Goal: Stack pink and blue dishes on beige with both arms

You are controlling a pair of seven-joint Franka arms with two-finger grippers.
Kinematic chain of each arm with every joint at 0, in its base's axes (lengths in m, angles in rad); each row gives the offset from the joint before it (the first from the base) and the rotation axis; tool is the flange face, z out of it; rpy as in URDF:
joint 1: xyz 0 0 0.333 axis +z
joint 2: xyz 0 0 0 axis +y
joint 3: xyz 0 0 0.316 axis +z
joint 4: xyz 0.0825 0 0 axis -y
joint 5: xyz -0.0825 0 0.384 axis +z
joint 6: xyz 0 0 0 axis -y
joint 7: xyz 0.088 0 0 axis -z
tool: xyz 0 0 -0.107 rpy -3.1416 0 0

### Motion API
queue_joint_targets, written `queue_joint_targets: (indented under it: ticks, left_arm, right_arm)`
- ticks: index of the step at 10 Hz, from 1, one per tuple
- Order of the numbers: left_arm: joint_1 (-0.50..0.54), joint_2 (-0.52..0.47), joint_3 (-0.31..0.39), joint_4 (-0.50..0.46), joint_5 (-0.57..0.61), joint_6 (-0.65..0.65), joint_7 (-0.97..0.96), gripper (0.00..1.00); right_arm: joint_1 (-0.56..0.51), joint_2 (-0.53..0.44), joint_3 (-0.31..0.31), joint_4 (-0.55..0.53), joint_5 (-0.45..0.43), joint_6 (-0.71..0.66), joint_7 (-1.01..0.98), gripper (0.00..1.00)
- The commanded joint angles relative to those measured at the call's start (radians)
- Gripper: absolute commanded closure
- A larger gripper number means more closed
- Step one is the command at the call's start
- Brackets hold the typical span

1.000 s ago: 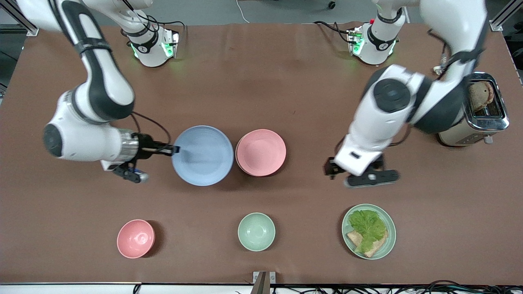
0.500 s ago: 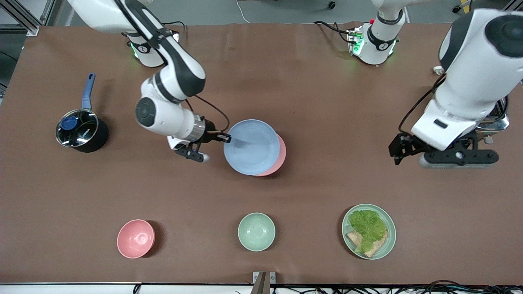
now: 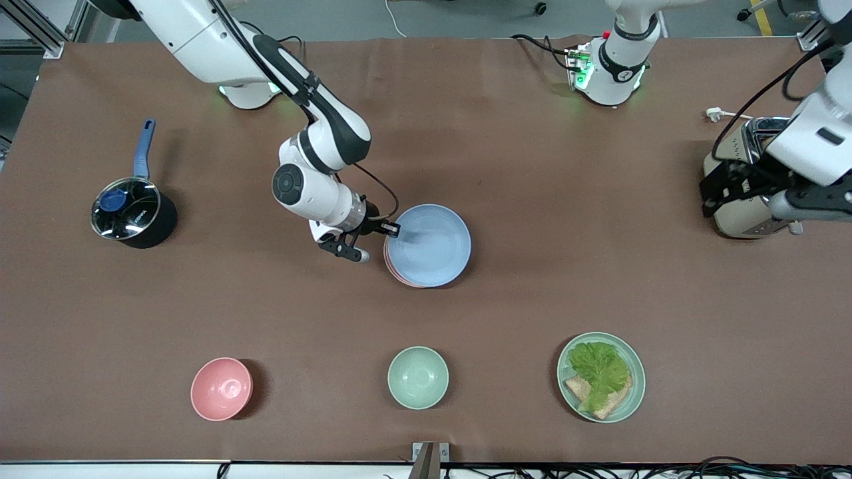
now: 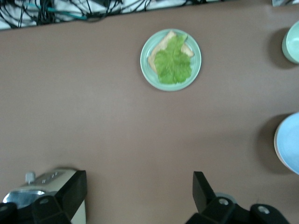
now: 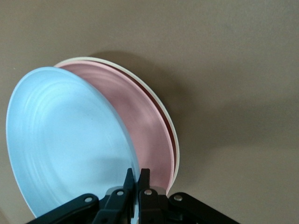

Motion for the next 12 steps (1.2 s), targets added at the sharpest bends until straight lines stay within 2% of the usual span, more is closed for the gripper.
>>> queue_joint_targets:
  ticks: [1,3,4,6,7,8,9,10,11,12]
  left_arm:
    - [-0.047,-0.086,0.054,-0.119,-0.018,-0.042,-0.003,0.00]
    - [-0.059,-0.155,0.077,-0.193,-0.040,-0.042,-0.044,0.00]
    - [-0.052,-0.182,0.078,-0.227,-0.079,-0.042,-0.085,0.00]
    - [-0.045,-0.198,0.081,-0.262,-0.081,-0.042,-0.090,0.00]
    - [-0.044,-0.190,0.083,-0.258,-0.078,-0.042,-0.086,0.00]
    - [-0.045,-0.181,0.083,-0.252,-0.074,-0.039,-0.083,0.00]
    - [-0.045,-0.167,0.081,-0.227,-0.072,-0.039,-0.086,0.00]
    - [-0.047,-0.155,0.081,-0.204,-0.071,-0.040,-0.083,0.00]
    - [-0.045,-0.153,0.081,-0.193,-0.071,-0.040,-0.078,0.00]
    - [-0.045,-0.146,0.081,-0.192,-0.071,-0.040,-0.078,0.00]
  right_arm:
    - [0.015,-0.006,0.003,-0.044,-0.014,0.060,0.019,0.96]
    - [-0.004,-0.006,0.003,-0.042,-0.015,0.051,0.008,0.79]
    - [-0.022,-0.009,0.002,-0.042,-0.029,0.046,-0.001,0.80]
    - [-0.060,-0.012,0.002,-0.036,-0.090,-0.010,0.000,0.80]
    - [-0.074,-0.024,0.003,-0.034,-0.090,-0.027,0.002,0.52]
    - [-0.079,-0.065,0.003,-0.034,-0.090,-0.070,0.011,0.13]
    - [-0.091,-0.135,-0.003,-0.034,-0.092,-0.134,0.010,0.00]
    - [-0.129,-0.216,-0.007,-0.024,-0.101,-0.238,0.010,0.00]
    - [-0.172,-0.313,-0.042,-0.001,-0.191,-0.373,0.010,0.00]
    - [-0.180,-0.387,-0.108,0.045,-0.307,-0.520,0.011,0.00]
